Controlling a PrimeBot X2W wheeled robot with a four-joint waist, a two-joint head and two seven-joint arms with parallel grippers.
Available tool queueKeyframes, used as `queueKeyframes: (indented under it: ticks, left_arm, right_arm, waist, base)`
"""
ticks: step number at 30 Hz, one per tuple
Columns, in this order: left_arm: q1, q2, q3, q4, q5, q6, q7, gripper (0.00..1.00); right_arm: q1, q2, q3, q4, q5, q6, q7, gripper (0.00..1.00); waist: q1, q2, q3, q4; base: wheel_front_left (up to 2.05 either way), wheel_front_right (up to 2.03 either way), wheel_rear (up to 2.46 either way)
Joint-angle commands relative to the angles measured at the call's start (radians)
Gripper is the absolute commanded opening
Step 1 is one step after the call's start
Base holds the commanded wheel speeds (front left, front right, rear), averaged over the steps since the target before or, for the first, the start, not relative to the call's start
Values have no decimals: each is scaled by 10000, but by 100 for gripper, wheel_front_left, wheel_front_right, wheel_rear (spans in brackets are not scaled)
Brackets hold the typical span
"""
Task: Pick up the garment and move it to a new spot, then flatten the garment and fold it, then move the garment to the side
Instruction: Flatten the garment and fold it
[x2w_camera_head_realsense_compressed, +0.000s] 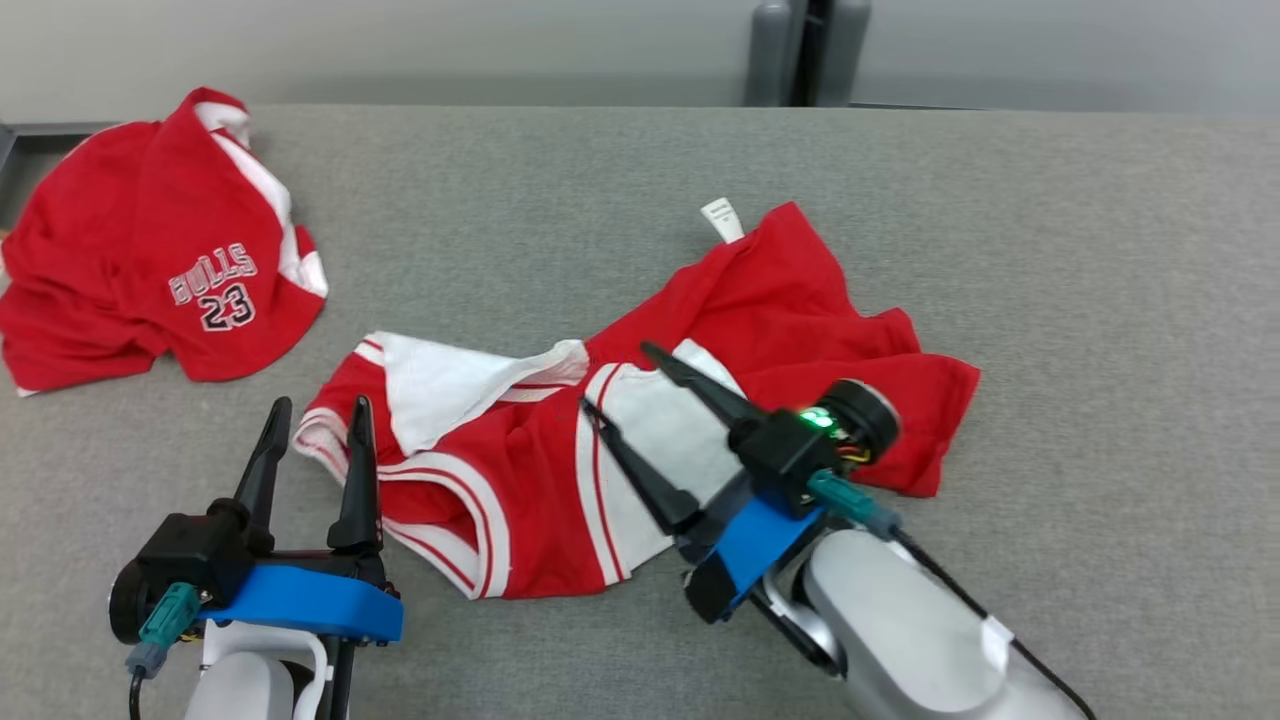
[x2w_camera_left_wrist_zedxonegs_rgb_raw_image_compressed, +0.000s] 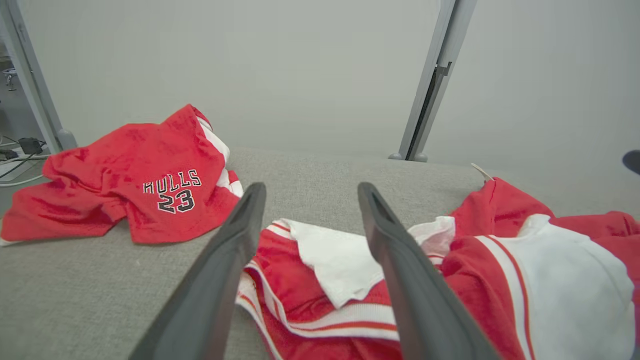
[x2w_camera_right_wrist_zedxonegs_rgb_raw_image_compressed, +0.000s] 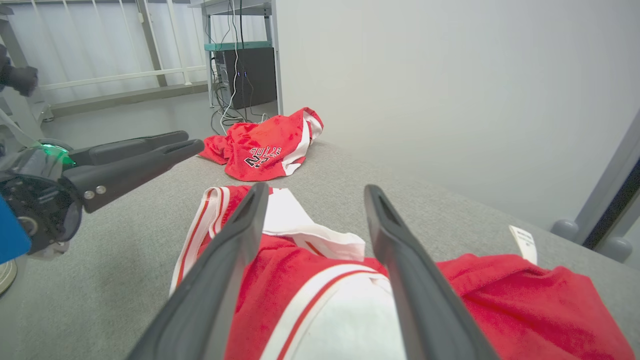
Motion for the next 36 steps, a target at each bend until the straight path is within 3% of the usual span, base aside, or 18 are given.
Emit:
queueKeyframes:
  ticks: [1,10,19,30,36]
  left_arm:
    - [90,33,65,-40,61,-20,-34,100]
    - [228,33,273,-199,346,-94,-34,100]
    - [357,34,390,-227,422,-167,-34,100]
    - [202,183,1015,-40,675,-107,-34,100]
    - [-135,625,1356,1079,765,-74,-35,100]
  right_arm:
    - [218,5,-267,-142,-157,-3,-6,100]
    - [1881,-69,-3500,-1820,-1406,-3,-4,100]
    - [3622,-18,-6101,-3264,-1777,-3,-2,100]
    - [4210,12,-6533,-3580,-1556,-3,-4,100]
    - [4038,11,-6553,-3574,-1502,-3,-4,100]
  waist:
    - [-1,0,-101,-224]
    - [-1,0,-269,-902]
    - [-1,0,-351,-1071]
    - [-1,0,-360,-1123]
    - [-1,0,-192,-1111]
  base:
    - [0,0,0]
    - [0,0,0]
    - [0,0,0]
    - [0,0,0]
    - [0,0,0]
